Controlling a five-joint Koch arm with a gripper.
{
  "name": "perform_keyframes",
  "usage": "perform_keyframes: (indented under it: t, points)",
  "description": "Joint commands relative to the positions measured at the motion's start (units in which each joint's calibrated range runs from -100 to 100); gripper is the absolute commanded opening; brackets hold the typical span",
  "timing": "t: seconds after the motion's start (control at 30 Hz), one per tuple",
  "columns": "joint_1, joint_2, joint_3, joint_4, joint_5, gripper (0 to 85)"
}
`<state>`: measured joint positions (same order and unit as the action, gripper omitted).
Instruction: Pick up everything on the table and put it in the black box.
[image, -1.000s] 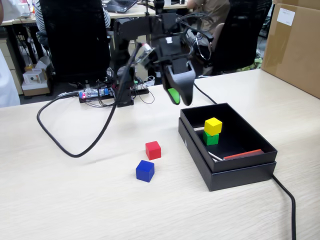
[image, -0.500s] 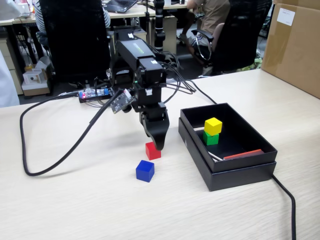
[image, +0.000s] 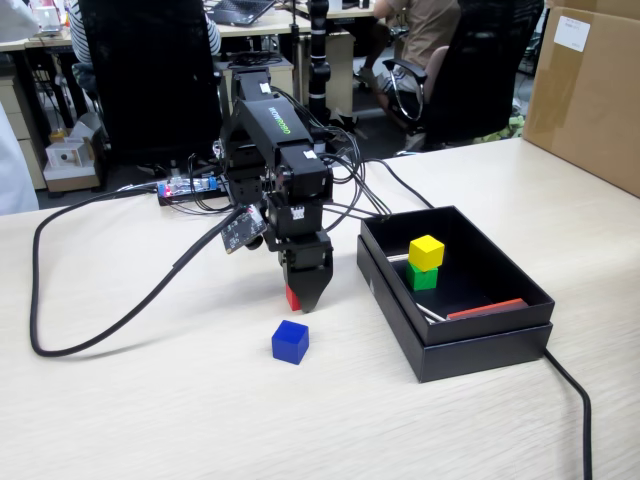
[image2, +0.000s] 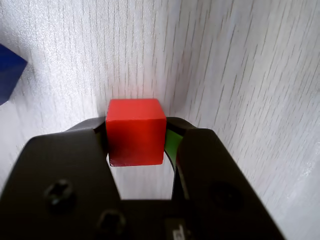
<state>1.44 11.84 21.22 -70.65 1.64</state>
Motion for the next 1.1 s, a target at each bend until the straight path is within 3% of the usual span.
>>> perform_keyframes:
  t: [0.0,0.13,0.37,0.77,0.83,0.87,0.97,1.07]
  points:
    - [0.73,-13.16,3.07,-0.14,0.24,11.4]
    - [8.45,-30.26,6.7,-0.14,0.63,11.4]
    - [14.9,-24.29,10.87,-0.66,4.1,11.6]
    - [14.65,-9.38,10.96,-0.66,6.3,12.6]
    - [14.6,-9.15,10.15,-0.66,6.3,18.4]
    - [14.55,-9.49,8.79,-0.84,6.3,26.5]
    - [14.46,-11.21,8.33,-0.84,6.45,28.1]
    - [14.41,-14.08,7.88,-0.84,6.5,35.1]
